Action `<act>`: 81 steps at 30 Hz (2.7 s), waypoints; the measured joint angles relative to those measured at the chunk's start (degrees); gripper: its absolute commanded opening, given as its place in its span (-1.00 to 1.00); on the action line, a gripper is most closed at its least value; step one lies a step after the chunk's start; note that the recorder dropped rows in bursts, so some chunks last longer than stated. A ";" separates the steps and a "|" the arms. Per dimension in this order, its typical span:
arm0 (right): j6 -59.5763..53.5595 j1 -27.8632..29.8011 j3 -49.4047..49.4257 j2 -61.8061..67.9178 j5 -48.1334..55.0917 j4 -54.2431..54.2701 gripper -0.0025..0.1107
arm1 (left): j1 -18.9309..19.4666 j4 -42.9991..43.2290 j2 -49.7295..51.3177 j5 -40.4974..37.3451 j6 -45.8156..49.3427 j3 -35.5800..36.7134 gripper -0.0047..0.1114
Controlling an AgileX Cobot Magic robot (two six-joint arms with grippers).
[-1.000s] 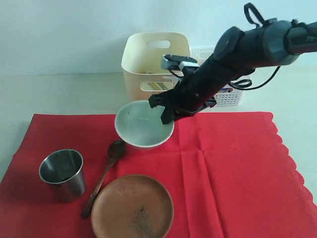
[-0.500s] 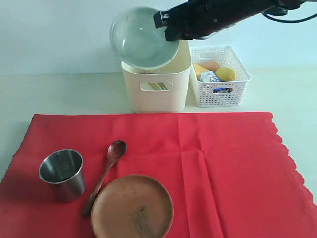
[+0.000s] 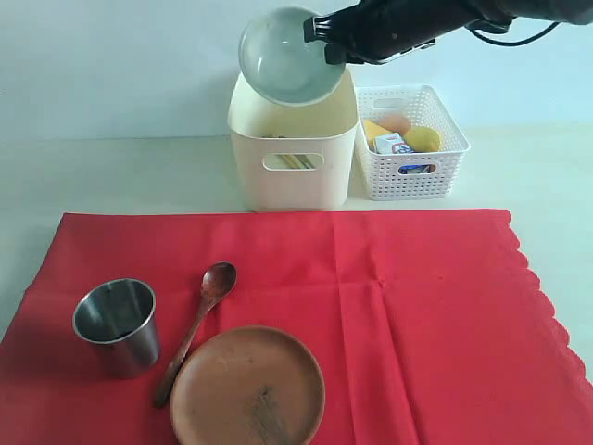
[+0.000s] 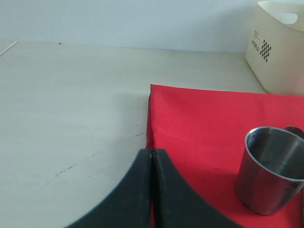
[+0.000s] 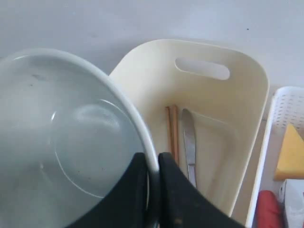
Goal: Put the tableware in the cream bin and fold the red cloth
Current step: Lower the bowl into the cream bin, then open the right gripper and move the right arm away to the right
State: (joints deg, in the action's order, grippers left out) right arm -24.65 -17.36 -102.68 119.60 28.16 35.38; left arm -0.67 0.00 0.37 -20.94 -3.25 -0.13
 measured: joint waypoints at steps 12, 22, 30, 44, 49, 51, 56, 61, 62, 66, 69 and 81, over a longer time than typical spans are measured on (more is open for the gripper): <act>2.34 0.00 -13.00 12.03 0.45 -8.73 -0.96 | 0.00 0.00 0.00 0.00 0.00 0.00 -0.92; 3.38 0.00 -15.25 16.94 1.75 -14.45 -0.85 | 0.00 0.00 0.00 0.00 0.00 0.00 -0.92; 3.38 0.00 -15.48 17.41 2.26 -16.23 -0.16 | 0.00 0.00 0.00 0.00 0.00 0.00 -0.92; 6.20 0.00 -15.86 13.77 4.75 -16.99 0.00 | 0.00 0.00 0.00 0.00 0.00 0.00 -0.92; 6.99 0.00 -15.86 8.94 9.23 -17.12 -0.17 | 0.00 0.00 0.00 0.00 0.00 0.00 -0.92; 7.13 0.00 -15.86 7.02 11.67 -17.12 -0.35 | 0.00 0.00 0.00 0.00 0.00 0.00 -0.92; 8.27 0.00 -15.86 2.34 19.27 -17.12 -0.88 | 0.00 0.00 0.00 0.00 0.00 0.00 -0.92; 10.20 0.00 -15.12 -2.32 25.84 -18.46 -0.96 | 0.00 0.00 0.00 0.00 0.00 0.00 -0.92; 10.50 0.00 -14.48 -3.29 26.54 -18.98 -0.96 | 0.00 0.00 0.00 0.00 0.00 0.00 -0.92; 11.34 0.00 -8.25 -9.04 26.95 -22.02 -0.96 | 0.00 0.00 0.00 0.00 0.00 0.00 -0.92; 11.97 0.00 -0.74 -14.33 25.37 -24.11 -0.96 | 0.00 0.00 0.00 0.00 0.00 0.00 -0.92; 13.23 0.00 27.99 -39.98 15.12 -29.43 -0.96 | 0.00 0.00 0.00 0.00 0.00 0.00 -0.92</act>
State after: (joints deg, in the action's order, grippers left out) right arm -11.41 -17.36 -74.68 79.62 43.27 5.95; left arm -0.67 0.00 0.37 -20.94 -3.25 -0.13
